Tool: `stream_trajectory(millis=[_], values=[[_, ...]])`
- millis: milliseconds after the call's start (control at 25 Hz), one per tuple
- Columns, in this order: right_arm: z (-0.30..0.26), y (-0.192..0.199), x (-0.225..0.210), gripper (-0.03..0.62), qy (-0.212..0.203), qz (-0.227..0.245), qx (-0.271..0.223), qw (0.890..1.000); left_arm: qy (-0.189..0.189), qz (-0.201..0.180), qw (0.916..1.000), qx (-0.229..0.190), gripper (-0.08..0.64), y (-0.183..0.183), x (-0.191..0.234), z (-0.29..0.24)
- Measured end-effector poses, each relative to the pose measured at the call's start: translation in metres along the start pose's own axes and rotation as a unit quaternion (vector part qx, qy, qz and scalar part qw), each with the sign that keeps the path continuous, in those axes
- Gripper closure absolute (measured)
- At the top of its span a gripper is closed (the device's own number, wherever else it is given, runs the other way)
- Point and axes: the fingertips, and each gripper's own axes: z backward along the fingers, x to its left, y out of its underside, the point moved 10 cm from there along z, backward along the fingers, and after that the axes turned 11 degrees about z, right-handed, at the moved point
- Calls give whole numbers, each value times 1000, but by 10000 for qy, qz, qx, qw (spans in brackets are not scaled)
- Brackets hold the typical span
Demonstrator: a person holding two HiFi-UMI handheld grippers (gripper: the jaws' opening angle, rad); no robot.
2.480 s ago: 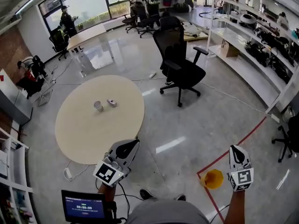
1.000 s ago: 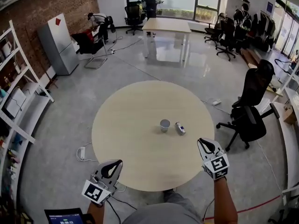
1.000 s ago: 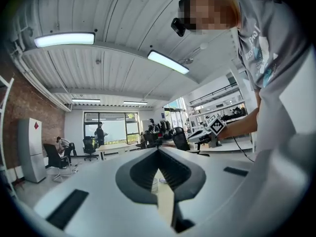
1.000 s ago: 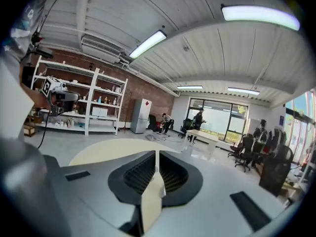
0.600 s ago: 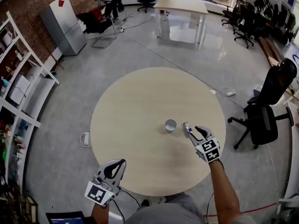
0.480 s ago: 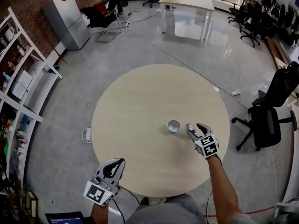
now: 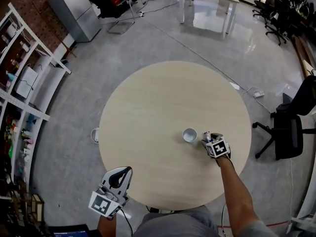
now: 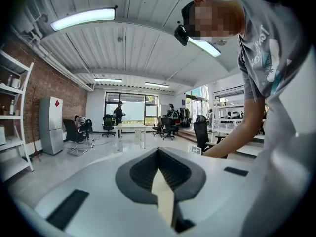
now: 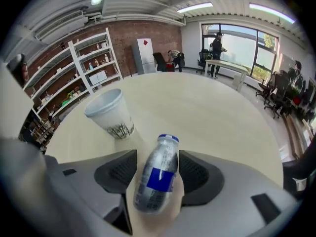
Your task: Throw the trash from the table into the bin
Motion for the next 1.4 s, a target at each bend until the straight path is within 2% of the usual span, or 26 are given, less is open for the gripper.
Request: stream_trajectory(millis=[120,240,480,720,1080,1400], values=[[-8,12,-5,347,-22,-208,208,9996,37,23,10000,42,517,0,1,-11],[-2,13,-5,364,24,-216,146,9997,158,-3,9999,9,517,-4,-2,-19],[40,-4,3,367,344,-146,-481,9981,311,-168,9994,-8,517,-12,-8,-11],[97,-23,21,367,621,65,-1090,9921,427,-226,9988,-100,517,-12,-26,5],[188,-35,94,367,952,350,-1650,9811,502,-343,9970,-473,517,-20,-47,77],[275,-30,196,367,1268,659,-2187,9653,504,-372,9948,-809,517,-3,-59,170]])
